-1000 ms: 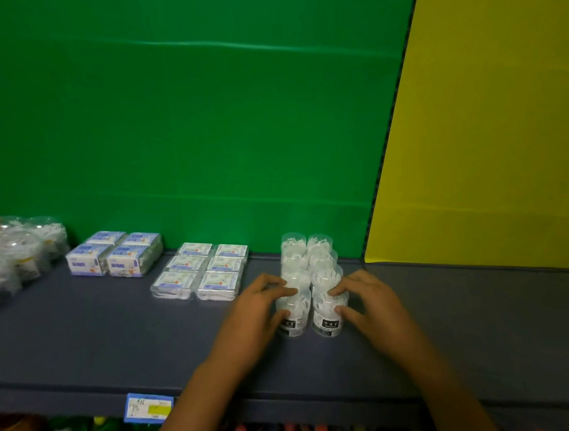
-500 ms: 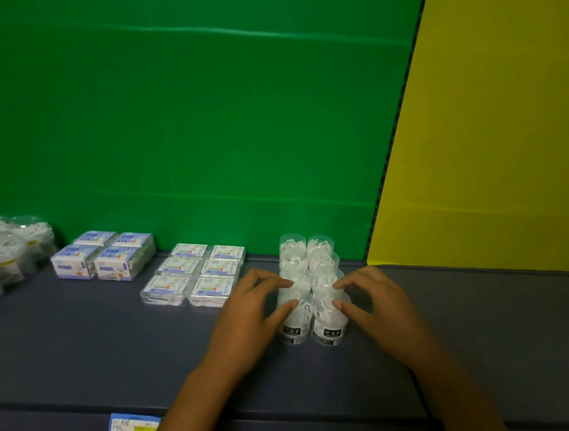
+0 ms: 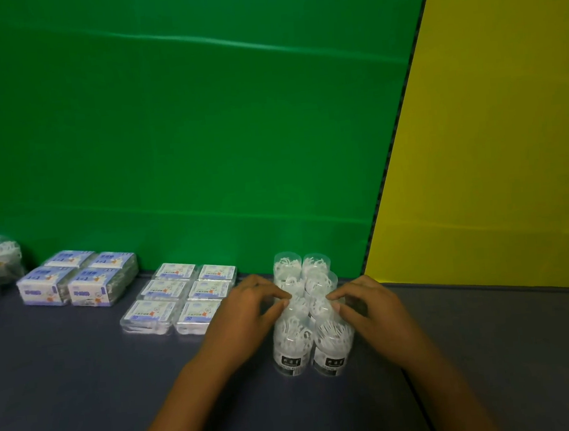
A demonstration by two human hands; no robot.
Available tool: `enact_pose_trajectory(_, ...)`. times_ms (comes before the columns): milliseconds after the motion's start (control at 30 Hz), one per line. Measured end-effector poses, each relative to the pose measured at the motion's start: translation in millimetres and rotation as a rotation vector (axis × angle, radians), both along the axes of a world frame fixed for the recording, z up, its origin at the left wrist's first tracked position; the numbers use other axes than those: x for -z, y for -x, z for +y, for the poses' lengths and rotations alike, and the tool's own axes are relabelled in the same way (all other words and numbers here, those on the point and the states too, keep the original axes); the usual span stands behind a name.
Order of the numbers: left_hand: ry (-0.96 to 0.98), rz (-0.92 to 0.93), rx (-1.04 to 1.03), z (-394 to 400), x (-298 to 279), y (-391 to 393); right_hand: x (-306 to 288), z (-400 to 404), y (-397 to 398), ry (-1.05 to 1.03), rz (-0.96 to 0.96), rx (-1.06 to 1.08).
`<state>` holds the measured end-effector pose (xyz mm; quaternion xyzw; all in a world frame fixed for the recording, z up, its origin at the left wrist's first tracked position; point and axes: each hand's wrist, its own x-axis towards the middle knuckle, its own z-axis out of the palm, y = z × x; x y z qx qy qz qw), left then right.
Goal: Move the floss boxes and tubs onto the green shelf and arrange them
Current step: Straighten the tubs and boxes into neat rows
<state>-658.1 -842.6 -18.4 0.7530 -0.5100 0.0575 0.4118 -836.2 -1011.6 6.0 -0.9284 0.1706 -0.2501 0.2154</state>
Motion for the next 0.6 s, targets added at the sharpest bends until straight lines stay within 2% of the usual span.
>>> enact_pose_trajectory(167,-0.005,0.062,-0.074,-15.4,-5.5,-13.7,-2.9,-12.9,-15.6,-0.011,-0.016,0.042)
enact_pose_trajectory(400,-0.078,0.12,-0.067,-35.2,-6.4,-21.3,4.1,-18.1,-30.6,-0.056,0.011,0.048)
enact_pose_trajectory(600,-0.031,0.145,-0.076,-38.2,-7.3,-32.0,-0.8,-30.6,-37.1,-0.022,-0.011,0.07)
